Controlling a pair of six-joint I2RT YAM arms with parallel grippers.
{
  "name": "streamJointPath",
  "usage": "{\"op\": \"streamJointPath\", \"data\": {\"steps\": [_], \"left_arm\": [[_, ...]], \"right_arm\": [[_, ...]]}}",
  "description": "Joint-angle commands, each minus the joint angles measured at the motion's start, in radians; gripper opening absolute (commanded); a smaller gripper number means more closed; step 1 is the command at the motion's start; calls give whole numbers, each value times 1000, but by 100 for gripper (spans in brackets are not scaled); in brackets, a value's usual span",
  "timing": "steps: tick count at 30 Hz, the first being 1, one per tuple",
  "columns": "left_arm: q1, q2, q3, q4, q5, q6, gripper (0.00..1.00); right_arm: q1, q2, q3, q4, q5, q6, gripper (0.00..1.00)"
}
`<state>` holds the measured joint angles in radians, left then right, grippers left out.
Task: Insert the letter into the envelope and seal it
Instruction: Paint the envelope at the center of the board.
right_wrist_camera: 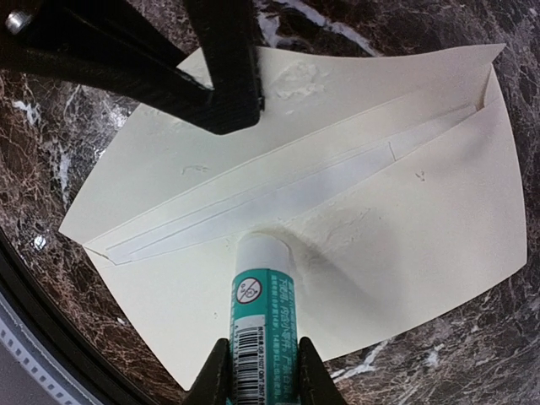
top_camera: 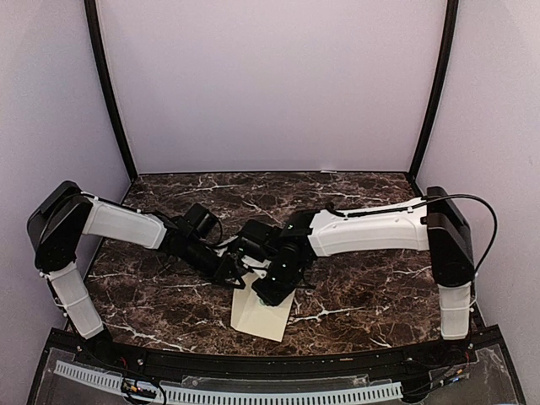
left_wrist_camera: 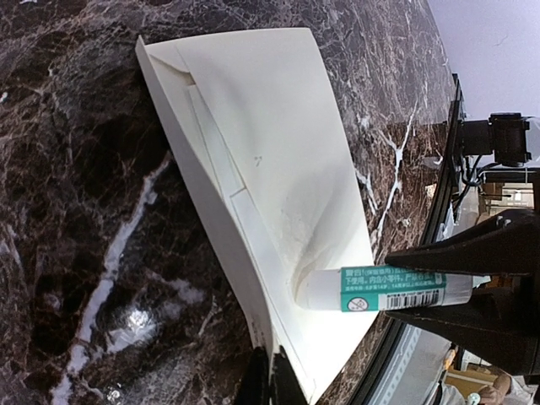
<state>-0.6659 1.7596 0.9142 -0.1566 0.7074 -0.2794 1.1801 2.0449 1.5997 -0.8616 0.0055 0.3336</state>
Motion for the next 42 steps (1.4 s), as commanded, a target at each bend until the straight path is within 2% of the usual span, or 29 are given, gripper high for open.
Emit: {"op": "streamJointPath", "data": {"steps": [1,26,42], "left_arm": [[-10,6,17,-18,36,24,0],[-17,17,21,-24,38,29,0],[-17,9,14,-15,0,9,0]], "right_arm": [[-34,36,6,-40,70,-12,4],[-122,77,22,-11,107,-65,3],[-62,16,-23,-15,-45,-37,3]]}}
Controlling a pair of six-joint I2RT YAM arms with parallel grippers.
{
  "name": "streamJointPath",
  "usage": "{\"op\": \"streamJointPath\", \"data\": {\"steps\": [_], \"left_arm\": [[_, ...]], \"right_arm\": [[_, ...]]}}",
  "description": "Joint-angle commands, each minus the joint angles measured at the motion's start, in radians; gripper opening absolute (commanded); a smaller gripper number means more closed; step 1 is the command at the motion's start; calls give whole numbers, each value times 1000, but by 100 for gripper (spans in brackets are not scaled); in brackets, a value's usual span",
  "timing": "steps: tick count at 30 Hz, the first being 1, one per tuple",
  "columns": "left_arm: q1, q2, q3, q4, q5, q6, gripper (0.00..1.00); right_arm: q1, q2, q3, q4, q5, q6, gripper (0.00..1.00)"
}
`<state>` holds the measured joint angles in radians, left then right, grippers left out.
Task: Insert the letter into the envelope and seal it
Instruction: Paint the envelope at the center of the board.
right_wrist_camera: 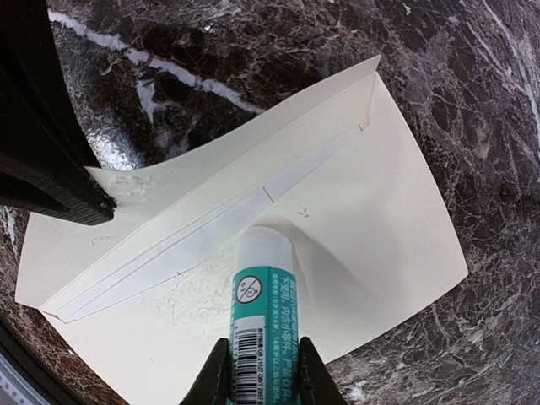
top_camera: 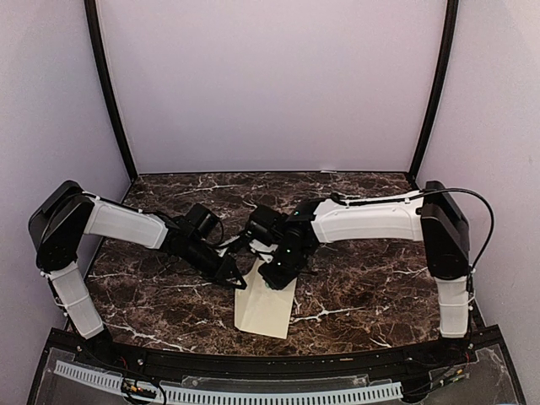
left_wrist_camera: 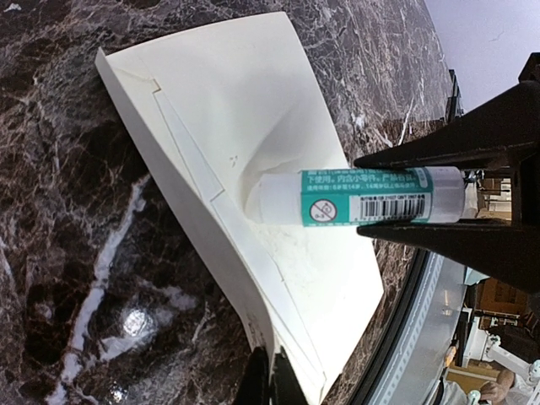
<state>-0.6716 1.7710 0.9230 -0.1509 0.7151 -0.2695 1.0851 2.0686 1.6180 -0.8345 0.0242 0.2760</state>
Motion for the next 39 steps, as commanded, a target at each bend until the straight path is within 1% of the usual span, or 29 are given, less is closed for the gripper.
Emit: {"op": "streamJointPath", "data": {"steps": [1,23,30,39], "left_arm": [[-10,-2,5,-22,-12,-2,0],[-8,-5,5,-27,-34,-1,0],[-9,-3,8,-33,-33,11,0],[-9,0,11,-39,-22,24,0]], "right_arm": [[37,-12,-46,-43,-70,23,3],[132,-38,-58,-82,-160,57,3],[126,-65,-70,-74,-137,77,3],[97,-56,-135,-47,-106,69,2]]}}
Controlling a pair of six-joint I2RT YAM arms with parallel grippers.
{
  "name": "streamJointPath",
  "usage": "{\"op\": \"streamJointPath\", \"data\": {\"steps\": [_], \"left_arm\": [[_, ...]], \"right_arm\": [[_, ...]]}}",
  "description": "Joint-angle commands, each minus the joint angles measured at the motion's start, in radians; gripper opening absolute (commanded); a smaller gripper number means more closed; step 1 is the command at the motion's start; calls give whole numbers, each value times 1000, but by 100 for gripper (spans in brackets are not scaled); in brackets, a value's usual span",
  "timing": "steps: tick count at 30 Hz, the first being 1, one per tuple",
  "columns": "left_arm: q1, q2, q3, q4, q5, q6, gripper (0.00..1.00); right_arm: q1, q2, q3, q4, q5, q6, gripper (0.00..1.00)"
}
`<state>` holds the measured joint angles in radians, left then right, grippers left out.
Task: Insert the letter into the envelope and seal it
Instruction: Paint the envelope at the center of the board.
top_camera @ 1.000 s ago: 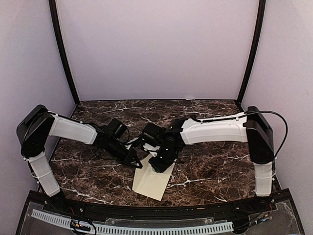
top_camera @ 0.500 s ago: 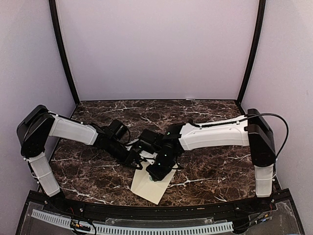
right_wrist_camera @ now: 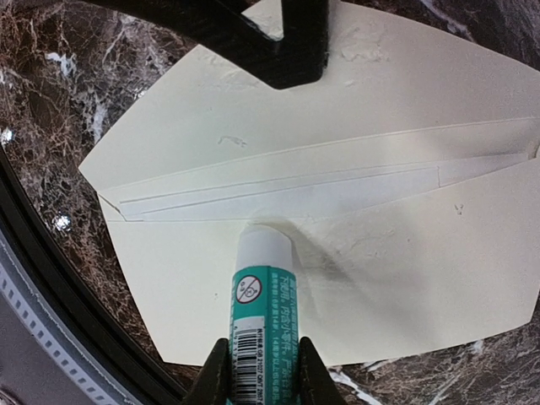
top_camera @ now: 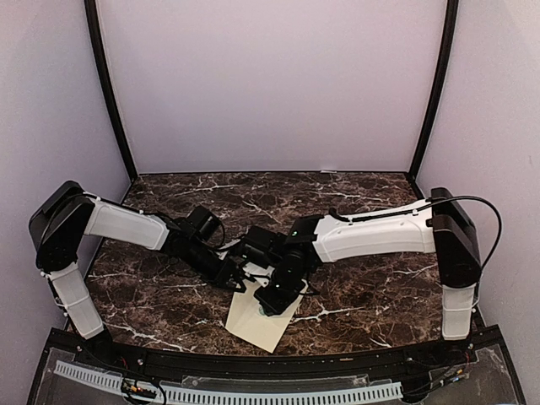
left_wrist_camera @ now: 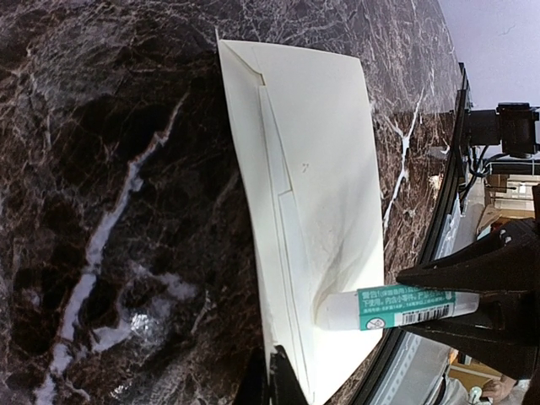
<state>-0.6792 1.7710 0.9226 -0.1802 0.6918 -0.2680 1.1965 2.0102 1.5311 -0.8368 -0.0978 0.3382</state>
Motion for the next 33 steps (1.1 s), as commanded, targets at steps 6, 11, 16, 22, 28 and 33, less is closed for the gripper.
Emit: {"op": "streamJointPath", "data": {"steps": [6,11,16,22,28,33], "left_arm": [[-2,4,12,-9,12,27,0],[-1,4,13,-8,15,28,0],[-1,6,13,-10,18,30,0],[-2,8,15,-12,18,32,0],[-1,10,16,-14,16,33,0],[-1,11,16,-16,13,33,0]], "right_arm": [[-51,4,-78,-28,34,-7,2],[-74,5,-81,-28,57,-20,2],[-101,17,-88,-25,80,-36,2],[-132,24,-99,-25,117,-56,2],[-158,24,-101,-21,138,-69,2],[-161,25,-95,-23,148,-71,2]]}}
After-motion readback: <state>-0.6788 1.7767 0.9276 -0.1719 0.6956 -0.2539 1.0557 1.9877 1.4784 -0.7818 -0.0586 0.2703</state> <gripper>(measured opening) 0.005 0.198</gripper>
